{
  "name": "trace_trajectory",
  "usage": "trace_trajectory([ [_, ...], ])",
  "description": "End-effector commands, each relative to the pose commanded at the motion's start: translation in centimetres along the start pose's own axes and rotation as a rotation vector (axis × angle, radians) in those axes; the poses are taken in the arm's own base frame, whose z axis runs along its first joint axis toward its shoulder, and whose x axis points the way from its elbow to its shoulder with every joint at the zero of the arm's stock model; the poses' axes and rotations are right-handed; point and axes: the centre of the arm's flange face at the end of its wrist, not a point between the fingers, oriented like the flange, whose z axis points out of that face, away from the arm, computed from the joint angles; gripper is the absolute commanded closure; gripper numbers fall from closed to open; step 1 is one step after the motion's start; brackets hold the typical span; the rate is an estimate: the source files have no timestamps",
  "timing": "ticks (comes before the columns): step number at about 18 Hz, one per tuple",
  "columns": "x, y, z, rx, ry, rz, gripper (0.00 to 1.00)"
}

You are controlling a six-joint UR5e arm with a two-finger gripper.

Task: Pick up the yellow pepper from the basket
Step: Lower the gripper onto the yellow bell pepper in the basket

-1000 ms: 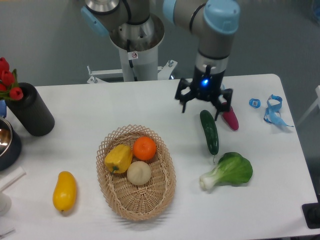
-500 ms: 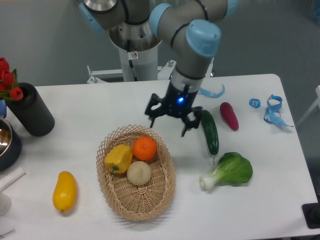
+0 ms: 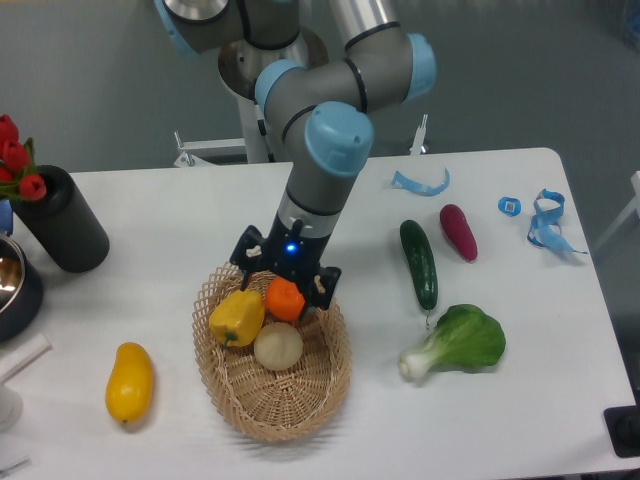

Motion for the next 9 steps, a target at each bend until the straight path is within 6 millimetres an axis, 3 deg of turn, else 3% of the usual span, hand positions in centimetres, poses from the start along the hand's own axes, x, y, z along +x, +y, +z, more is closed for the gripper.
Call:
trace_trajectory([
  [2,0.3,-0.6,0.5,-0.002,0.007,0.014,0.0],
  [3,0.6,-0.9,1.7,-0.014,0.021,0.025,0.0],
  [9,0.4,-0.6,5.0,-0.031,0.043,0.039,0.0],
])
